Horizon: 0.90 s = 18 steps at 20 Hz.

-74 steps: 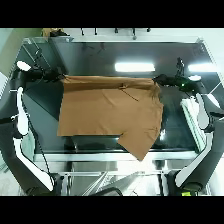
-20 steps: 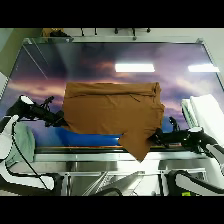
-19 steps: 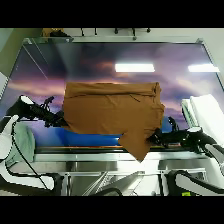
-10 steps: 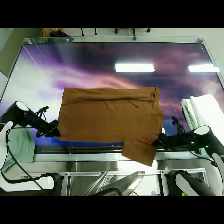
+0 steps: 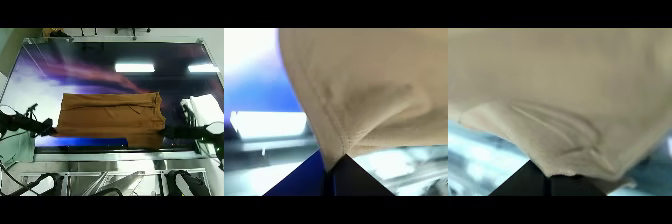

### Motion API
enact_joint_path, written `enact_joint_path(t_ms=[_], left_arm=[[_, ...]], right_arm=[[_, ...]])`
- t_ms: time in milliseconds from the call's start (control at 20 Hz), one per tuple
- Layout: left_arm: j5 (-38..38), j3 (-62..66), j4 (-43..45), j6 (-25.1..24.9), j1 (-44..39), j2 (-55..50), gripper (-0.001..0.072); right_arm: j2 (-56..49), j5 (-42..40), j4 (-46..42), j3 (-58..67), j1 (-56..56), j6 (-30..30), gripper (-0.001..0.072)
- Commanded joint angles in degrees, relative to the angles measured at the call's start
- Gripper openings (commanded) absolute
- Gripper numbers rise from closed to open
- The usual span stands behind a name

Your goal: Fold the shirts.

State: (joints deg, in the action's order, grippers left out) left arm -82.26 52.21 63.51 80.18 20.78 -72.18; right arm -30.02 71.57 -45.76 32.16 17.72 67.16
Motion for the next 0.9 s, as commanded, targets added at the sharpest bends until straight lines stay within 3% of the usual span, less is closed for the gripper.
enact_joint_path(t_ms=[0,200,400,600,650,700,750,800,850], left_arm=[[1.01,10.88,-3.56,1.25,-2.99,-3.91,0.0019],[7.5,22.21,-3.63,2.27,-7.19,-14.25,0.002],[9.9,31.67,-3.58,2.21,-10.23,-26.25,0.002],[9.9,39.69,-3.61,2.27,-11.63,-36.48,0.0023],[8.44,41.33,-3.69,2.43,-11.63,-38.07,0.0023],[6.34,42.97,-3.63,2.4,-11.61,-39.28,0.0025],[3.82,44.61,-3.65,2.4,-11.61,-40.09,0.0109],[1.88,46.14,-3.61,2.4,-11.61,-40.41,0.0507],[0.85,47.54,-3.61,3.04,-11.61,-40.39,0.0705]], right_arm=[[-11.58,-5.66,11.76,9.68,-0.04,-10.14,0.002],[-28.44,-9.27,22.25,20.96,-0.04,-18.49,0.0021],[-41.57,-11.08,24.15,28.28,-1.57,-22.4,0.0022],[-47.91,-16.02,23.98,29.35,-3.52,-26.38,0.0022],[-48.3,-16.09,23.65,29.35,-3.43,-26.91,0.0036],[-48.09,-16.0,22.29,29.53,-2.84,-26.91,0.0183],[-47.52,-15.15,19.91,30.27,-1.86,-26.75,0.0338],[-46.71,-14.32,17.07,31.17,-0.66,-25.81,0.0382],[-45.66,-13.86,13.49,31.93,0.87,-23.87,0.0487]])
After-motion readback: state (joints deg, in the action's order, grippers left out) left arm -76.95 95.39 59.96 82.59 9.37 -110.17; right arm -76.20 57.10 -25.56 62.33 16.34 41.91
